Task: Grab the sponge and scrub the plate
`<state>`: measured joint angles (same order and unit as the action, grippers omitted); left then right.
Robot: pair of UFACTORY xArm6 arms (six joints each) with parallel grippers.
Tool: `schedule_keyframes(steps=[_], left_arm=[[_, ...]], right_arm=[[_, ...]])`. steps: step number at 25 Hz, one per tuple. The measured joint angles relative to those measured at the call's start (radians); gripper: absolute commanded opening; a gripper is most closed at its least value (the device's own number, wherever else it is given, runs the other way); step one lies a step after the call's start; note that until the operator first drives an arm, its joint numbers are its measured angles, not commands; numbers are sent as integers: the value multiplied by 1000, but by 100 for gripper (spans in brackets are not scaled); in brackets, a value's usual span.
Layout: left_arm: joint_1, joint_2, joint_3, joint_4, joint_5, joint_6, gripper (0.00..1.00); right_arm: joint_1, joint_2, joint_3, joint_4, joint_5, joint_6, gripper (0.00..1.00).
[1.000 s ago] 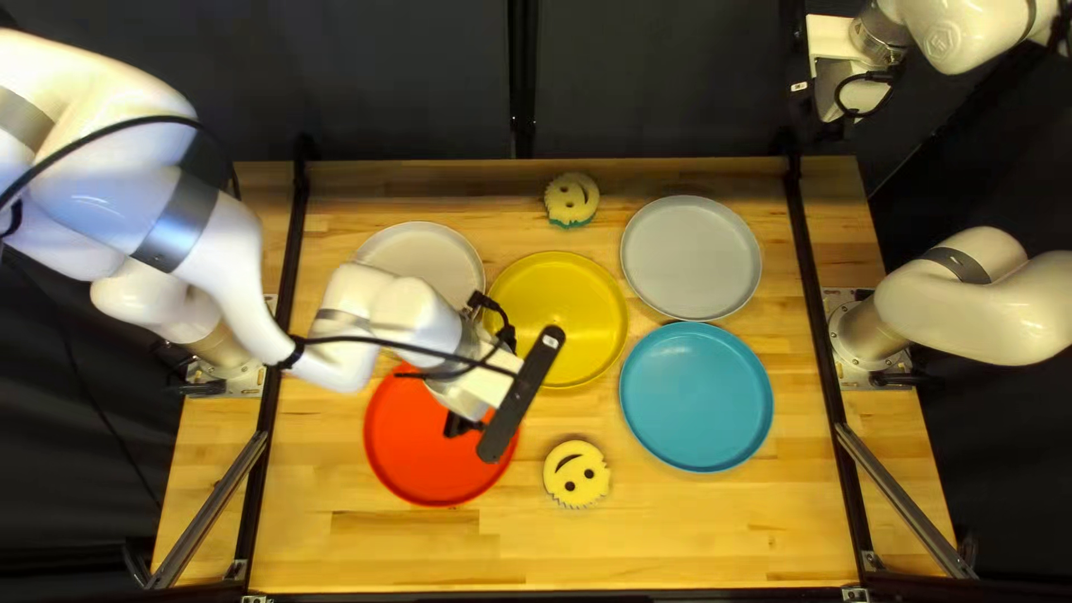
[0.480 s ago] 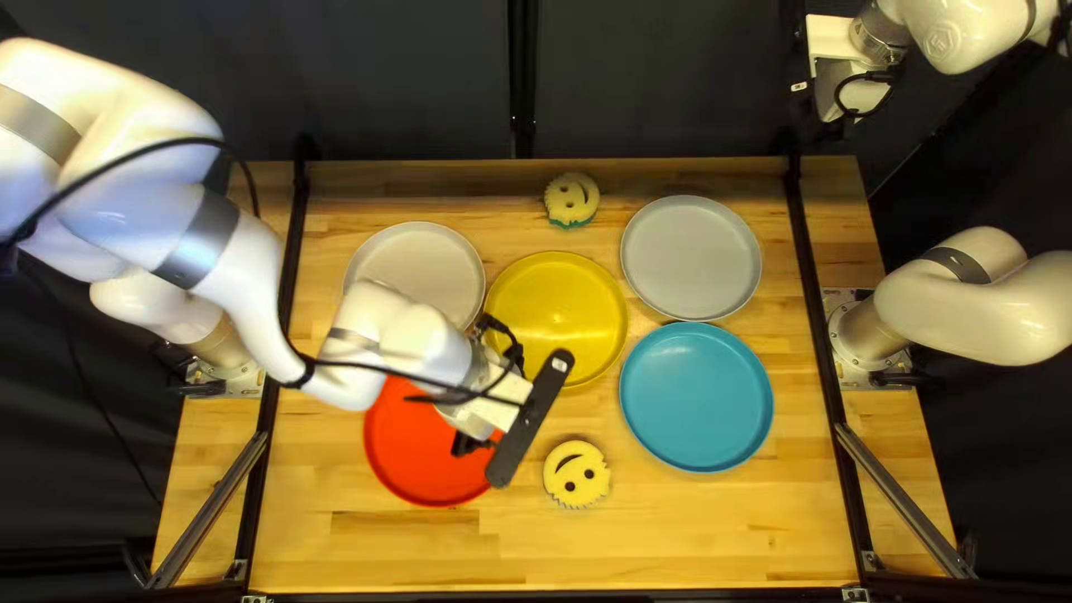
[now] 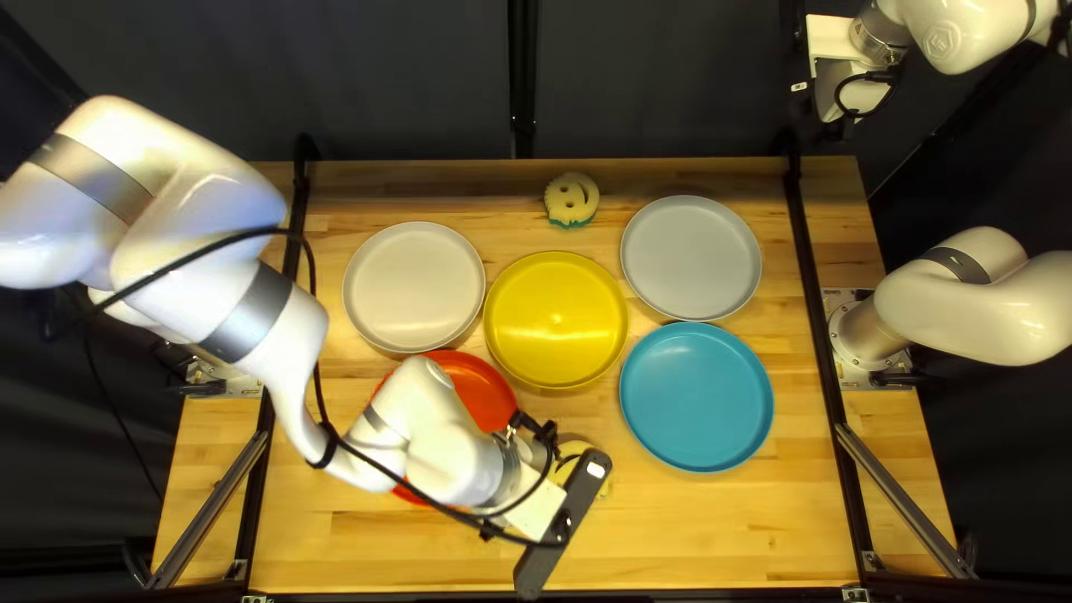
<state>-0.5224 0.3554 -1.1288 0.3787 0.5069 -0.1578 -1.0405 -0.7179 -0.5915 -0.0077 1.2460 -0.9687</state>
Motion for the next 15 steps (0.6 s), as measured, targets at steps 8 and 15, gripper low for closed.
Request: schedule_keyframes(steps=[8, 15], left_arm=[[4, 54, -9, 24, -61, -12, 100], [15, 98, -21, 64, -93, -30, 100]], right_arm=[[0, 0, 0, 0, 0, 0, 100], [0, 0, 0, 0, 0, 0, 100]])
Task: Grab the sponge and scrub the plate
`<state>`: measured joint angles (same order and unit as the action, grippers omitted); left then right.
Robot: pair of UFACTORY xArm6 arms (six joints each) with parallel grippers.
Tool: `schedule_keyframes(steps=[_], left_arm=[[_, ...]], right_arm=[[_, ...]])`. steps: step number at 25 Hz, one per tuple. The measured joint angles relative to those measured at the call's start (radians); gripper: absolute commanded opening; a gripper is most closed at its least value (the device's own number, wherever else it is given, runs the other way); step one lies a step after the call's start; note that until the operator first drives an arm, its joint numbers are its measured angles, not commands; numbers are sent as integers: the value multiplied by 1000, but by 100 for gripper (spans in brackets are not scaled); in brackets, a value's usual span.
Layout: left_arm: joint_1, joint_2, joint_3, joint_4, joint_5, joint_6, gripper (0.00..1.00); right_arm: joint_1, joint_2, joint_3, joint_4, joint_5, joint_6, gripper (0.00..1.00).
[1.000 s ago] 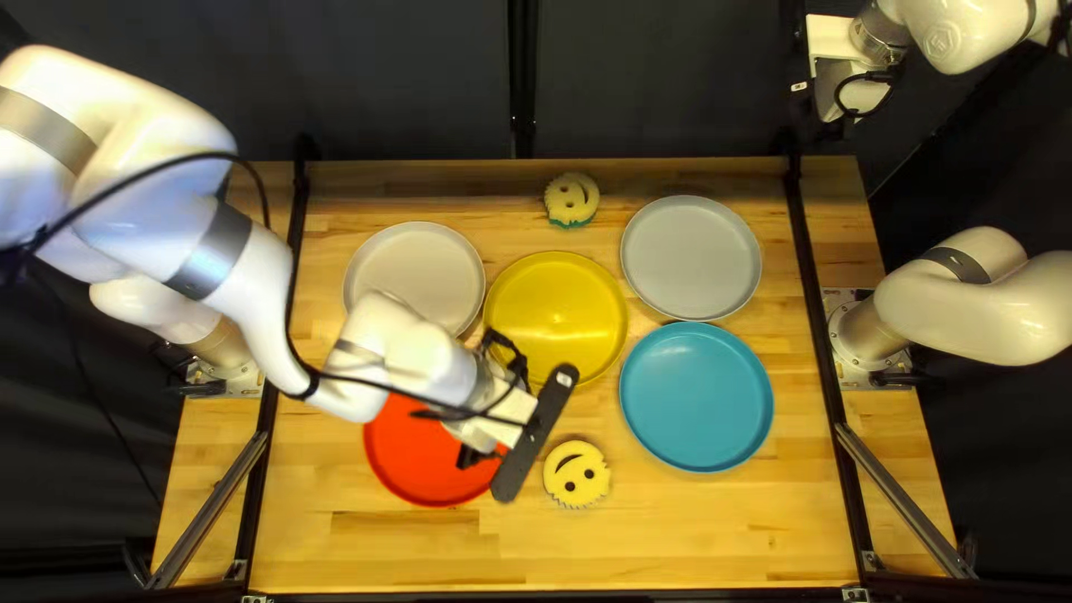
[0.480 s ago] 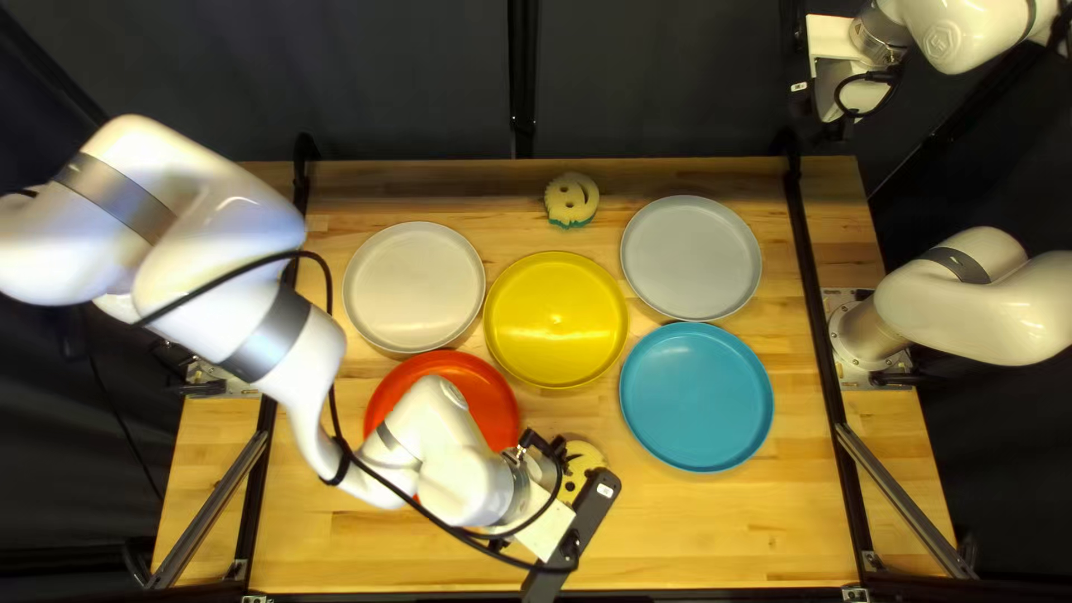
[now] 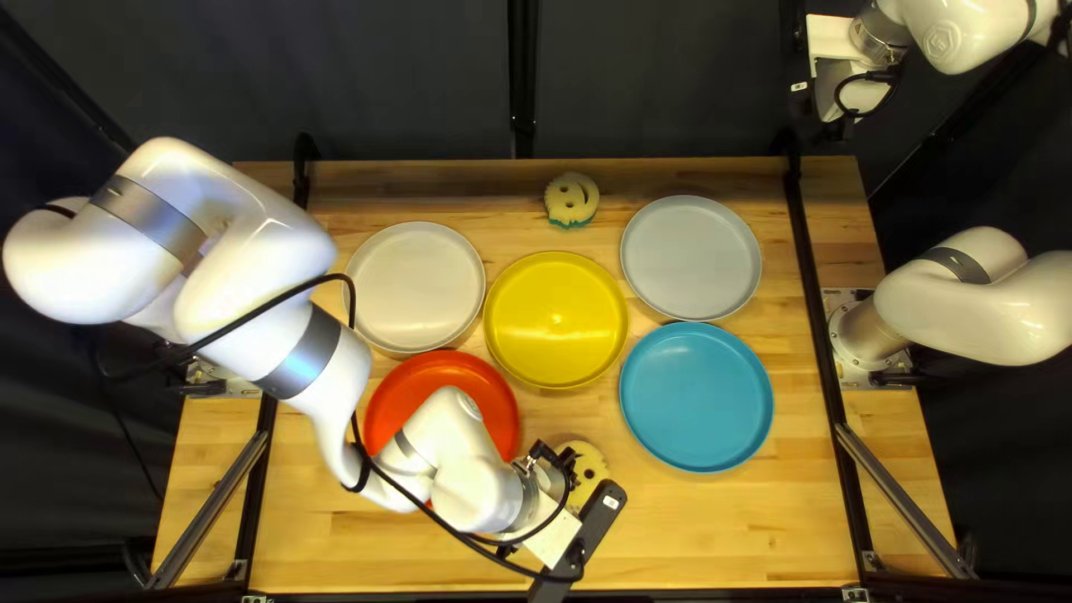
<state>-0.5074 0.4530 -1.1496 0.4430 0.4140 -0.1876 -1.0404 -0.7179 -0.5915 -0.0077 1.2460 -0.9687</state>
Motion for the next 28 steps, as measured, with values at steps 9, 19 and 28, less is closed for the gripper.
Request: schedule_keyframes(steps=[9, 19, 28], left_arm=[[13, 28, 5, 61, -31, -35, 100], [25, 49, 3, 57, -52, -19, 0], [22, 25, 25, 59, -49, -33, 0]], right_arm=[[0, 0, 0, 0, 0, 0, 100], [0, 0, 0, 0, 0, 0, 100], [0, 0, 0, 0, 0, 0, 100]])
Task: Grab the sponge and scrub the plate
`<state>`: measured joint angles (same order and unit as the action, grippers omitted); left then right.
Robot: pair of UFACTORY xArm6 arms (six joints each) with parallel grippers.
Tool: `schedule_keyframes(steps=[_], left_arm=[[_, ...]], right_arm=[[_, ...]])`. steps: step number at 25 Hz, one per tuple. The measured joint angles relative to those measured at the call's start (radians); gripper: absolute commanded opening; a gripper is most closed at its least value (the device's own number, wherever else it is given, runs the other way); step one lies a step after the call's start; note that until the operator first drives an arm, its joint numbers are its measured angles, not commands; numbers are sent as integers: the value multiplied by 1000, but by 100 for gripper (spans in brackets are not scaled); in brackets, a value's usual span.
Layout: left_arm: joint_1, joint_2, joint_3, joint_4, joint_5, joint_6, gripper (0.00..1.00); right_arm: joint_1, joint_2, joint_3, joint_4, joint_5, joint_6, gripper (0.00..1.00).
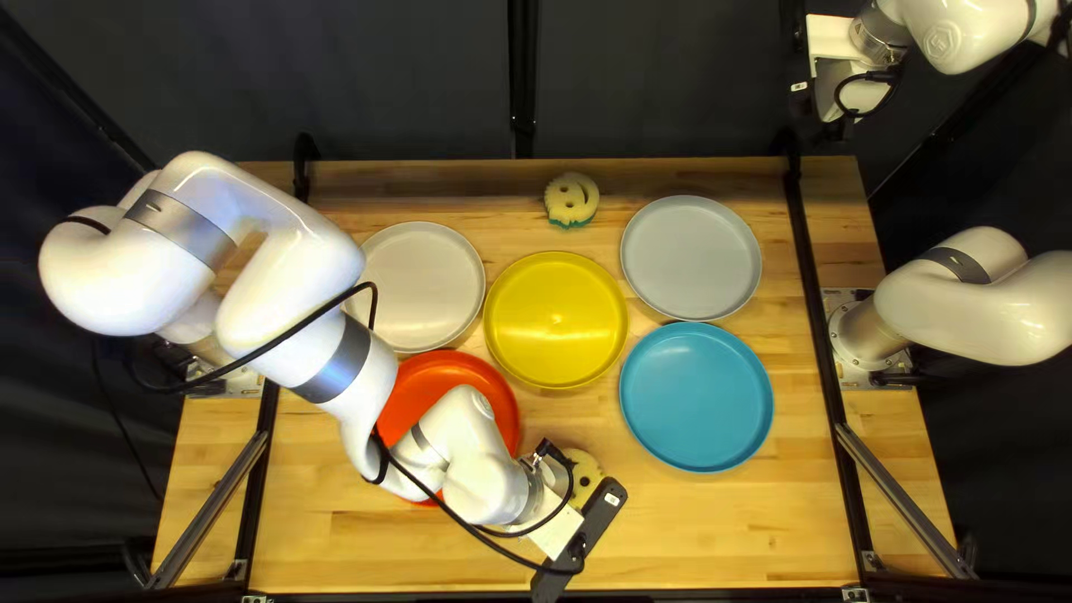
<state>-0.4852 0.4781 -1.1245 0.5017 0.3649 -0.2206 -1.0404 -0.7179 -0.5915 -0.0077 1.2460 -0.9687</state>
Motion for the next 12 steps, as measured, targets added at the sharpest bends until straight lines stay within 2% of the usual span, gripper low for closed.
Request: schedule_keyframes(steps=[5, 12], left_arm=[[-13, -98, 56, -50, 48, 27, 0], [-39, -286, 188, -142, 145, 50, 0]], right_arm=[[0, 0, 0, 0, 0, 0, 100], [0, 0, 0, 0, 0, 0, 100]])
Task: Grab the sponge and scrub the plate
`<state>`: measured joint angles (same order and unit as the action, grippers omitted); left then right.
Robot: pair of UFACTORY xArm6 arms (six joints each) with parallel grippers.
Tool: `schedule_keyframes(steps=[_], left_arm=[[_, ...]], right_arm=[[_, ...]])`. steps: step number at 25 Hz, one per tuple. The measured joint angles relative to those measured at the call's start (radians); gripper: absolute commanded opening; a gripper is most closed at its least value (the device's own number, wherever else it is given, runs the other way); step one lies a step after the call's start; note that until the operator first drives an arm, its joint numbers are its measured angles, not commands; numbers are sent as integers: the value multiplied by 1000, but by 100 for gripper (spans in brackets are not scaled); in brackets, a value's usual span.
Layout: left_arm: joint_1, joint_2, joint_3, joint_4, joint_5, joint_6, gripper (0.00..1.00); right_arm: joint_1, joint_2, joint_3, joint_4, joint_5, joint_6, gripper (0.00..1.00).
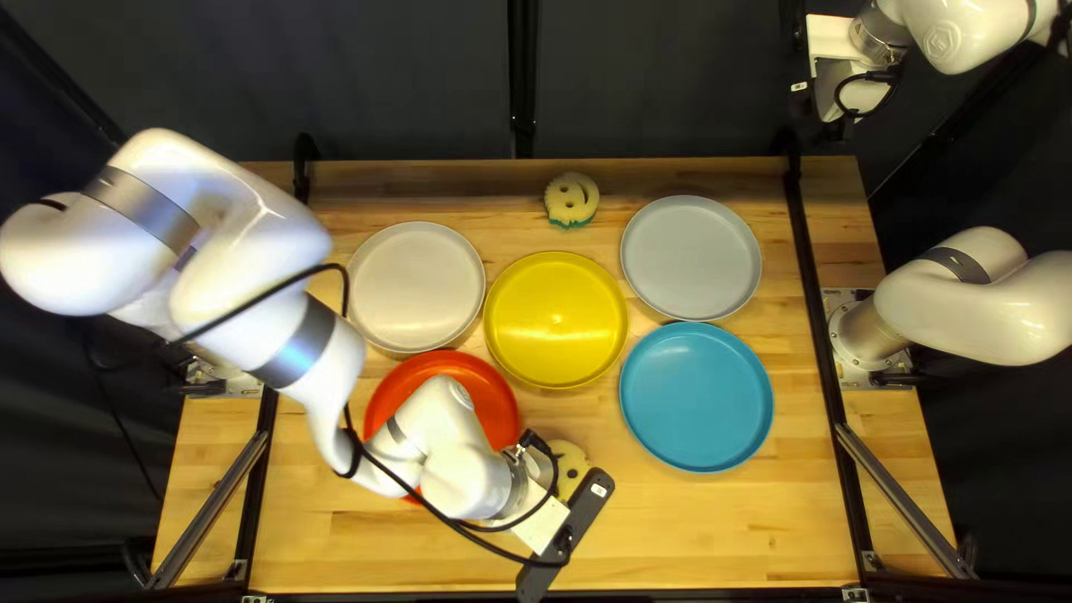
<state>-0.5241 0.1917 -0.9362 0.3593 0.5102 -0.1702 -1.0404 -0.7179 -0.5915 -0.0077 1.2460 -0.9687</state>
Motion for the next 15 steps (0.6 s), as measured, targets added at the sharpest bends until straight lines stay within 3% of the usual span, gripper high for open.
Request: schedule_keyframes(steps=[6, 15], left_arm=[[-26, -92, 108, -38, 27, -33, 0], [-53, -180, 315, -82, -63, -101, 0]], right_arm=[[0, 0, 0, 0, 0, 0, 100], [0, 0, 0, 0, 0, 0, 100]])
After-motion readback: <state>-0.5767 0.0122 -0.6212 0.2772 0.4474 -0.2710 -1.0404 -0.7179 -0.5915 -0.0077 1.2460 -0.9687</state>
